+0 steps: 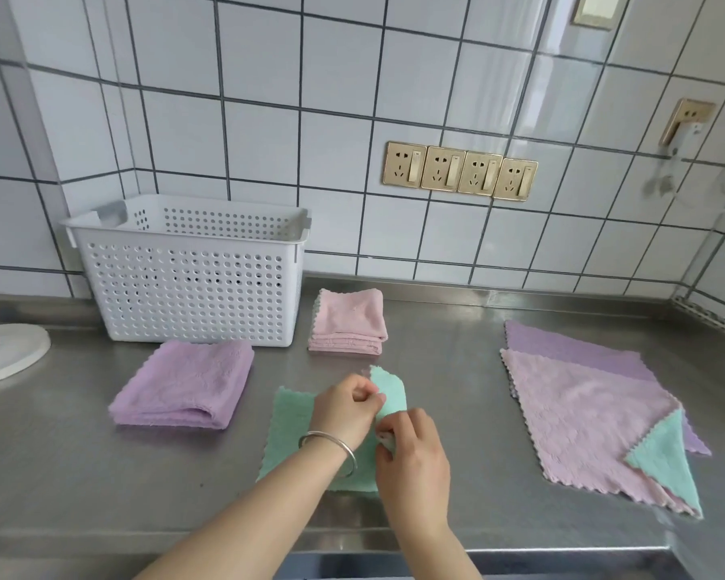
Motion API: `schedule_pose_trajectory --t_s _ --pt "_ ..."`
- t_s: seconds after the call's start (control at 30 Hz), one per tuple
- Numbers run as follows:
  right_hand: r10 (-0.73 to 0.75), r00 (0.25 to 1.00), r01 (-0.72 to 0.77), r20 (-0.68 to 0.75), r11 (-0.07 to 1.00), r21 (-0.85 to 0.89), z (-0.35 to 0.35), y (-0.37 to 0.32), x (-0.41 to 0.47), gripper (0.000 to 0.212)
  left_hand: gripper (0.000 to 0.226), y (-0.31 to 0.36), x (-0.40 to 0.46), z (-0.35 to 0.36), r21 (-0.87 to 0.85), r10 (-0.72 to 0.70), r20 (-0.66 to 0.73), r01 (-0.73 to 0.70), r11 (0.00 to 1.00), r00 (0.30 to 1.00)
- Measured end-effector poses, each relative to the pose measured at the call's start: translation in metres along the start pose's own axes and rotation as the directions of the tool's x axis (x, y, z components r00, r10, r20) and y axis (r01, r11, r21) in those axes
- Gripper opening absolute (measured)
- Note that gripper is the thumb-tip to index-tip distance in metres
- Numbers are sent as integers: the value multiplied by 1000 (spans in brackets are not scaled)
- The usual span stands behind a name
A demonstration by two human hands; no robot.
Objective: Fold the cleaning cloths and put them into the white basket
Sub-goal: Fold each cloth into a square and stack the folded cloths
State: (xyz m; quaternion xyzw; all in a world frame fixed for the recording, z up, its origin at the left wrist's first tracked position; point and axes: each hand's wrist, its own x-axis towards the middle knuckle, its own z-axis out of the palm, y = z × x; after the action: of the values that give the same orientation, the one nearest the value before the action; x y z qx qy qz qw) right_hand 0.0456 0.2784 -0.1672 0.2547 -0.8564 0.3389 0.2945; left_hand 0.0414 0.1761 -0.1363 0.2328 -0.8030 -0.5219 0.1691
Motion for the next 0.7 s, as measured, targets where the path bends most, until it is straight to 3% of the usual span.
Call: schedule_pose_trajectory --t_s 0.17,0.3,0.4,0.5,0.57,0.7 --pt "-126 991 124 38 991 49 13 -7 -3 43 16 -11 4 -8 -73 -141 -53 136 988 989" --pt "-250 966 244 71 966 87 18 -9 -9 42 17 -19 7 -20 -92 -145 -108 135 987 984" --pt "-201 964 191 176 979 72 21 -2 -14 68 10 -22 8 -38 25 -37 -166 41 999 985" --pt "-61 926 71 373 997 -14 26 7 -18 80 15 -29 10 -57 214 76 -168 -38 976 983" --pt "24 910 1 415 998 -60 29 9 -23 80 21 -38 9 -64 341 116 -164 -54 939 980" --pt "9 877 -2 480 1000 -15 22 1 -19 73 25 -55 6 -70 427 117 -137 -48 903 984"
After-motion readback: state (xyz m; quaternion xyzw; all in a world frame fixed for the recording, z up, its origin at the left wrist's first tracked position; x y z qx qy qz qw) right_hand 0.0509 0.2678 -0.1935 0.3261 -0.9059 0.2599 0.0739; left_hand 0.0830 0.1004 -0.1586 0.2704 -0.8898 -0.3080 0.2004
